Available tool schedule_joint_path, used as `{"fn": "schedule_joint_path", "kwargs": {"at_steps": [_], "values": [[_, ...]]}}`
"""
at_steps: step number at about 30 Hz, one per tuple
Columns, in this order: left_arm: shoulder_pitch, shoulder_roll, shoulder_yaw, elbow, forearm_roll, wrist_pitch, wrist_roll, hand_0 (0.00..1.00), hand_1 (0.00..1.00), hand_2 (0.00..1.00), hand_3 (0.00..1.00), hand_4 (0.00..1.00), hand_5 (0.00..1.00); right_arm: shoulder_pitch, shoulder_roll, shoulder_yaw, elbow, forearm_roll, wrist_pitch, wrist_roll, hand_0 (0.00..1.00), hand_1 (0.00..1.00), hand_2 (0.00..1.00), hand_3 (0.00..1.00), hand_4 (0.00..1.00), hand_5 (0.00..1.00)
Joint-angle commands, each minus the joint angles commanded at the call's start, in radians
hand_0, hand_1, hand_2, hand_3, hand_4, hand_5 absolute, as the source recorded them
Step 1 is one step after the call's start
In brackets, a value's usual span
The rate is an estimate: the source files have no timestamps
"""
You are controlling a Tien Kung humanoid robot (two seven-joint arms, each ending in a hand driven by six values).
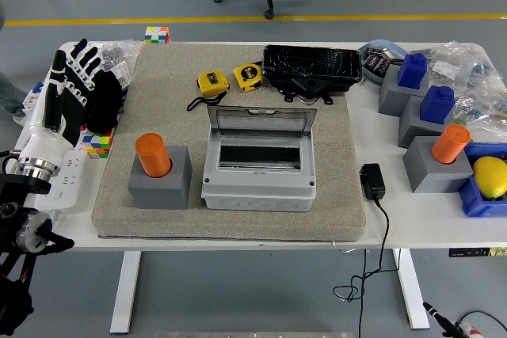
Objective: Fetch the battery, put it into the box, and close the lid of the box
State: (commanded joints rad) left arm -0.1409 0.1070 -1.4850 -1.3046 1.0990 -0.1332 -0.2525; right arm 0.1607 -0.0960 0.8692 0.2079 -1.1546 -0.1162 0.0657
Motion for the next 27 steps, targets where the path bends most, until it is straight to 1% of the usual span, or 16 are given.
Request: {"fn": "schedule_joint_path", "kwargs": {"at_steps": [1, 3, 5, 7, 8, 13, 14, 19, 20, 25, 26, 27], "values": [[0.001, -0.003, 0.004, 0.002, 0.000, -0.003, 0.000, 0.925, 0.973, 0.978, 0.977, 0.998, 0.889, 0.000, 0.000, 0.000, 0.000, 0.000, 0.000, 0.000, 0.900, 0.891, 0.851, 0.893, 0.998, 0.998], [0.001, -0.009, 0.012, 0.007, -0.003, -0.009, 0.001, 0.925, 0.973, 0.978, 0.977, 0.998, 0.889, -0.001, 0.000, 0.001, -0.001, -0.001, 0.000, 0.000, 0.900, 0.891, 0.851, 0.893, 0.998, 0.998], [-0.001, -0.024, 0.023, 0.032, -0.016, -0.020, -0.002, 0.925, 0.973, 0.978, 0.977, 0.998, 0.889, -0.001, 0.000, 0.000, -0.001, -0.001, 0.001, -0.001, 0.900, 0.891, 0.851, 0.893, 0.998, 0.998], [0.000, -0.033, 0.027, 0.050, -0.024, -0.024, -0.003, 0.925, 0.973, 0.978, 0.977, 0.998, 0.889, 0.000, 0.000, -0.002, 0.000, -0.001, 0.001, -0.001, 0.900, 0.891, 0.851, 0.893, 0.998, 0.998], [0.000, -0.037, 0.031, 0.062, -0.029, -0.028, -0.003, 0.920, 0.972, 0.972, 0.954, 0.998, 0.831, 0.001, 0.001, -0.003, 0.001, 0.000, 0.000, -0.001, 0.900, 0.891, 0.851, 0.892, 0.998, 0.998], [0.008, -0.045, 0.051, 0.094, -0.037, -0.040, -0.003, 0.920, 0.972, 0.972, 0.954, 0.998, 0.831, 0.000, 0.001, -0.001, 0.000, -0.004, 0.001, -0.001, 0.900, 0.891, 0.851, 0.892, 0.998, 0.998], [0.009, -0.047, 0.052, 0.097, -0.037, -0.042, -0.003, 0.887, 0.967, 0.972, 0.961, 0.998, 0.750, 0.000, 0.001, 0.000, 0.000, -0.005, 0.001, -0.001, 0.901, 0.892, 0.851, 0.890, 0.998, 0.998], [0.024, -0.057, 0.059, 0.103, -0.030, -0.055, -0.010, 0.887, 0.967, 0.972, 0.961, 0.998, 0.750, -0.001, 0.000, 0.001, 0.001, -0.008, 0.001, -0.001, 0.901, 0.892, 0.851, 0.890, 0.998, 0.998], [0.027, -0.058, 0.060, 0.101, -0.023, -0.054, -0.013, 0.882, 0.964, 0.978, 0.995, 0.998, 0.533, -0.002, 0.000, 0.001, 0.001, -0.008, 0.001, -0.001, 0.900, 0.892, 0.851, 0.886, 0.998, 0.998], [0.035, -0.058, 0.067, 0.083, 0.013, -0.054, -0.014, 0.882, 0.964, 0.978, 0.995, 0.998, 0.533, -0.001, 0.000, 0.004, 0.002, -0.011, 0.002, -0.001, 0.900, 0.892, 0.851, 0.886, 0.998, 0.998], [0.038, -0.058, 0.073, 0.075, 0.015, -0.048, -0.014, 0.876, 0.962, 0.981, 0.996, 0.998, 0.432, -0.001, 0.000, 0.006, 0.001, -0.013, 0.002, -0.001, 0.900, 0.892, 0.851, 0.886, 0.998, 0.998], [0.041, -0.058, 0.079, 0.067, 0.018, -0.043, -0.015, 0.876, 0.962, 0.981, 0.996, 0.998, 0.432, -0.001, 0.000, 0.008, 0.001, -0.013, 0.002, -0.001, 0.900, 0.892, 0.851, 0.886, 0.998, 0.998]]}}
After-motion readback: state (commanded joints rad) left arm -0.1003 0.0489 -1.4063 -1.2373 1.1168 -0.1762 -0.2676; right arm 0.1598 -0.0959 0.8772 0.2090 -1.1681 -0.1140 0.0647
